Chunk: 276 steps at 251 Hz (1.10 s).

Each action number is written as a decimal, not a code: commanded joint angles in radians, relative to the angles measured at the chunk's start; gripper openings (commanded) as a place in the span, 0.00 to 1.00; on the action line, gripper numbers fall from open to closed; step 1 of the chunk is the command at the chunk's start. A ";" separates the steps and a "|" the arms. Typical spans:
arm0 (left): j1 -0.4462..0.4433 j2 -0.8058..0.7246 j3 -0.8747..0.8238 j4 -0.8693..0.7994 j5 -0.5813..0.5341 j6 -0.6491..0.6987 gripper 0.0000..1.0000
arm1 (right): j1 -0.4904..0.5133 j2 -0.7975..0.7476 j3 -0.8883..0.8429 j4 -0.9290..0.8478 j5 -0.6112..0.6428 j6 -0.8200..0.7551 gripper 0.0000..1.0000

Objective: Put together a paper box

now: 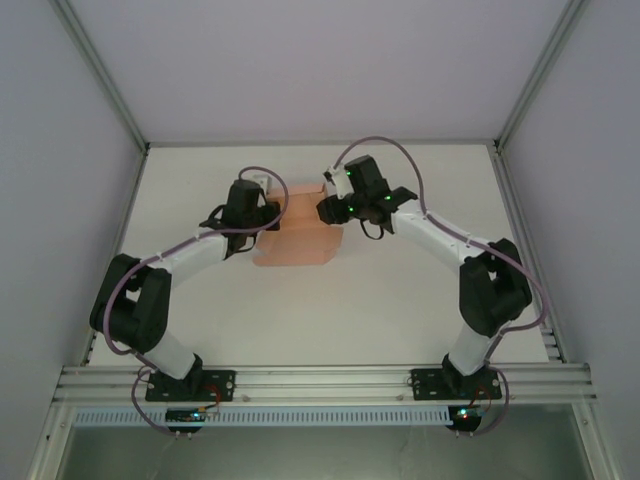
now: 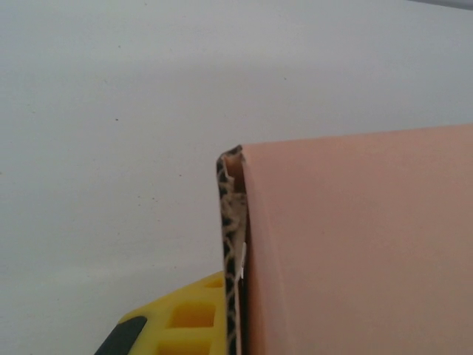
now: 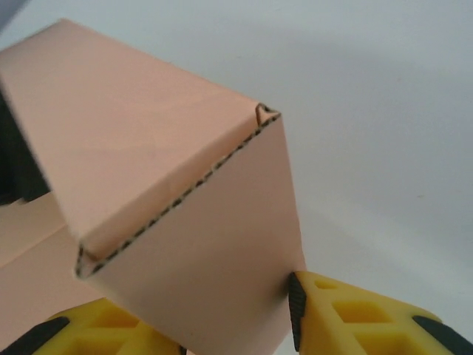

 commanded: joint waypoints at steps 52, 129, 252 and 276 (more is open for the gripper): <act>-0.058 -0.003 0.071 -0.052 -0.034 -0.072 0.00 | 0.102 0.119 0.144 -0.070 0.764 0.190 0.20; -0.087 -0.012 0.100 -0.108 -0.073 -0.138 0.00 | 0.101 0.235 0.291 -0.295 1.036 0.284 0.00; -0.089 0.056 0.198 -0.348 -0.344 -0.374 0.00 | 0.070 0.339 0.452 -0.576 1.159 0.598 0.00; -0.086 0.085 0.223 -0.411 -0.411 -0.426 0.00 | 0.065 0.308 0.415 -0.544 1.143 0.599 0.00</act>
